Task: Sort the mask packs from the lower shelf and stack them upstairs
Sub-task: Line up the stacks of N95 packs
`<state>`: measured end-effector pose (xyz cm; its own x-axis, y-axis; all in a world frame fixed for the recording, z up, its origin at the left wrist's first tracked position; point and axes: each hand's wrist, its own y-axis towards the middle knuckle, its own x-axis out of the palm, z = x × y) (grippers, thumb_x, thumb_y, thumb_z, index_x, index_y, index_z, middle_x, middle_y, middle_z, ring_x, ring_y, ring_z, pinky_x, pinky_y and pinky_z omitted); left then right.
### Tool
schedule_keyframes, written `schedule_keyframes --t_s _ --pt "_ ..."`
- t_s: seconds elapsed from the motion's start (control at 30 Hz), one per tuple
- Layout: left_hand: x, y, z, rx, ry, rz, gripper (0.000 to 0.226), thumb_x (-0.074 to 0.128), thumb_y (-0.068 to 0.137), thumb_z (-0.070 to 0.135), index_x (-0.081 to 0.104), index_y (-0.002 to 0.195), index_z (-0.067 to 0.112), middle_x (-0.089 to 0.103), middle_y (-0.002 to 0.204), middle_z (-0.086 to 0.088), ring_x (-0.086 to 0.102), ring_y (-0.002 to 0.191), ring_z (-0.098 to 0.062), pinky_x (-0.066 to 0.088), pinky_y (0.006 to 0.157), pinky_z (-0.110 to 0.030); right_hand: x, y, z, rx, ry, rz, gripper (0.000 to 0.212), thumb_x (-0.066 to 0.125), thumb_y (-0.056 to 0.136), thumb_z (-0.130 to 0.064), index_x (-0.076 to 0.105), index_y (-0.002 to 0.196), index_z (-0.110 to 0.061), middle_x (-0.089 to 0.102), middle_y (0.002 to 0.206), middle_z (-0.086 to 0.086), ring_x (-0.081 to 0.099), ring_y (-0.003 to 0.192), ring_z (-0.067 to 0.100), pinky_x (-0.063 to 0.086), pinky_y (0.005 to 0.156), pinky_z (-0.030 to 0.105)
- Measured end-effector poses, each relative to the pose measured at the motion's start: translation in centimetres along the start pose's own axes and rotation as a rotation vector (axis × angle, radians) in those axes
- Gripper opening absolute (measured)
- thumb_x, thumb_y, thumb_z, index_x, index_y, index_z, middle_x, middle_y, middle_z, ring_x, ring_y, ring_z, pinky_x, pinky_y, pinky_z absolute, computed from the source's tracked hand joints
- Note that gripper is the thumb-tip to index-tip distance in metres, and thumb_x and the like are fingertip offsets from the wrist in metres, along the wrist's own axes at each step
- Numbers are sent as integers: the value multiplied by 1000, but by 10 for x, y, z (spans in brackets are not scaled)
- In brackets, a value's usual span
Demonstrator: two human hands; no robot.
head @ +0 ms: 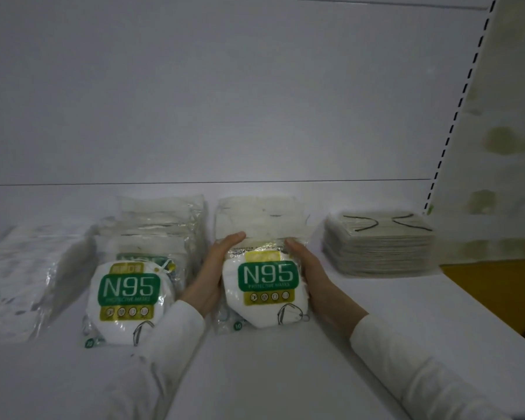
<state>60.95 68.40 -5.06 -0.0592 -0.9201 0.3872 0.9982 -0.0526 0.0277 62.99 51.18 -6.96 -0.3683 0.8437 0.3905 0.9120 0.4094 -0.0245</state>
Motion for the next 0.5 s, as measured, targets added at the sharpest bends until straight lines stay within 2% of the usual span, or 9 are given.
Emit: schedule_keyframes --t_s 0.1,0.2,0.3,0.37,0.5 --pt "-5 4 3 36 -19 38 9 63 76 26 66 74 18 67 69 -5 65 61 -23 53 61 -31 5 8 0 29 123 -5 53 65 70 -50 68 100 -7 71 94 17 68 85 34 53 81 40" --pt "-11 4 -3 55 -50 109 10 62 79 18 63 88 14 68 76 -8 66 66 -24 54 56 -29 5 10 5 66 192 -20 45 56 75 -48 77 87 -10 71 95 18 69 85 35 51 83 41" --pt "-16 7 -7 69 -40 179 24 65 77 14 59 100 12 66 87 -11 66 72 -26 53 56 -30 5 12 4 36 132 -18 49 54 76 -49 68 100 -9 72 92 16 69 83 32 54 78 38" --pt "-17 8 -8 101 6 230 27 66 77 9 57 102 11 66 84 -8 66 68 -23 51 54 -28 6 13 5 40 86 -1 53 55 76 -49 63 106 -7 71 88 15 69 80 31 55 73 35" --pt "-17 6 -6 54 14 273 17 69 76 12 62 91 12 67 77 -8 66 63 -24 51 53 -28 6 12 11 33 56 7 70 55 79 -50 53 128 0 65 105 22 66 90 35 57 75 38"
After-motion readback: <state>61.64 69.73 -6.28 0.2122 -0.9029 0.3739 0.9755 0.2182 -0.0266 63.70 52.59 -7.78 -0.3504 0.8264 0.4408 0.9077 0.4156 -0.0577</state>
